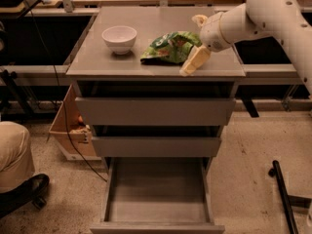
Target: Pick green rice chip bag from bottom drawer and place on counter
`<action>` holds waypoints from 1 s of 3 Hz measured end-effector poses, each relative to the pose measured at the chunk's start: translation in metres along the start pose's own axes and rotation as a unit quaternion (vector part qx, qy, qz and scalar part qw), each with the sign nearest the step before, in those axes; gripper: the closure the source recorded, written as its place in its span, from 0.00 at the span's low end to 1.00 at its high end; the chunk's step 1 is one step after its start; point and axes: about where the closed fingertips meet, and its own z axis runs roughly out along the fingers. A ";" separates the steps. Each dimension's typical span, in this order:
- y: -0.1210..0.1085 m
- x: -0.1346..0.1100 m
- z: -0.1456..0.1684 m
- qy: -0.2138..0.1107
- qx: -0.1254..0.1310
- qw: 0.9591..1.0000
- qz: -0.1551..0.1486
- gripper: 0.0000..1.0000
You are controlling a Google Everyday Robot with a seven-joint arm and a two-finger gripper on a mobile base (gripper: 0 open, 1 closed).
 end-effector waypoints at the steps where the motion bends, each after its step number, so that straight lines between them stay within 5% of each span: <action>1: 0.014 0.007 -0.047 0.002 0.012 1.000 -0.013 0.00; 2: 0.032 0.030 -0.105 0.016 0.031 0.999 -0.030 0.00; 3: 0.056 0.055 -0.147 0.065 0.048 0.995 -0.055 0.00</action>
Offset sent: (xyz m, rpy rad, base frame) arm -0.1378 -0.1549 0.0432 -0.1074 -0.1391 -0.0608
